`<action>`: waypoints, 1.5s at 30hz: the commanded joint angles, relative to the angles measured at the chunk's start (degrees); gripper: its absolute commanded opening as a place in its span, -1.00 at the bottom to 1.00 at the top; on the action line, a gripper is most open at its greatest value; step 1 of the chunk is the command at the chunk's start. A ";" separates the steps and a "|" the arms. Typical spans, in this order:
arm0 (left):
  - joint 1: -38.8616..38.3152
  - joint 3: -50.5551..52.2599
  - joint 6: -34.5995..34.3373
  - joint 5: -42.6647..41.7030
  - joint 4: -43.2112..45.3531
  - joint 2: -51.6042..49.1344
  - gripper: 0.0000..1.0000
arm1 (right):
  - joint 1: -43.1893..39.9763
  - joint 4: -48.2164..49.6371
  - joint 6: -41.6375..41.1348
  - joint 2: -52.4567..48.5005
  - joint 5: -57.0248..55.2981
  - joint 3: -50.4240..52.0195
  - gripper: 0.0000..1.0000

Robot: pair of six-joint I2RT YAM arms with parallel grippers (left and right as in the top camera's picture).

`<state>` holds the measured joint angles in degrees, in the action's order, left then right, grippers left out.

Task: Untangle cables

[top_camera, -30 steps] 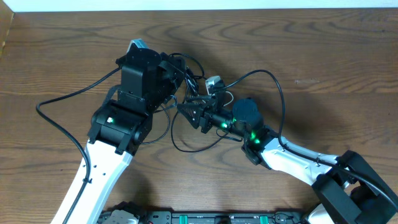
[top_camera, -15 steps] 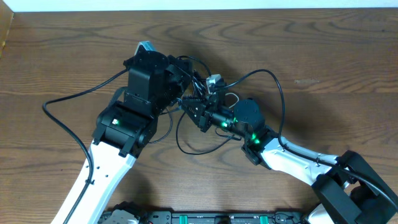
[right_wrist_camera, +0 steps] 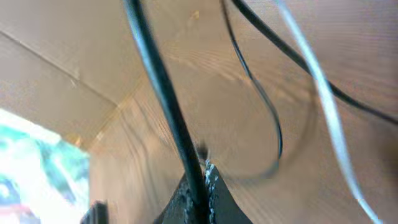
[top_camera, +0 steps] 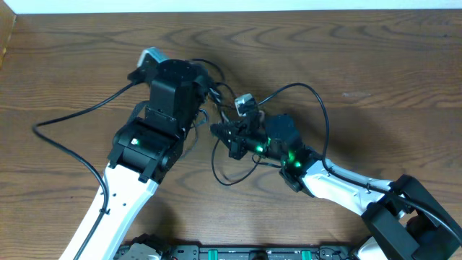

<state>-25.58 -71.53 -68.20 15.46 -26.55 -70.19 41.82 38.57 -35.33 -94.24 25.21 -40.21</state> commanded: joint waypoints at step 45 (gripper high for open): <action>5.97 -1.77 18.67 41.62 -9.49 0.11 -0.85 | -58.25 -45.75 20.68 -0.28 2.97 -0.13 -0.98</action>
<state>-19.99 -71.53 -50.72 54.00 -35.97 -70.19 -13.91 -6.87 -16.82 -94.24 27.68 -40.23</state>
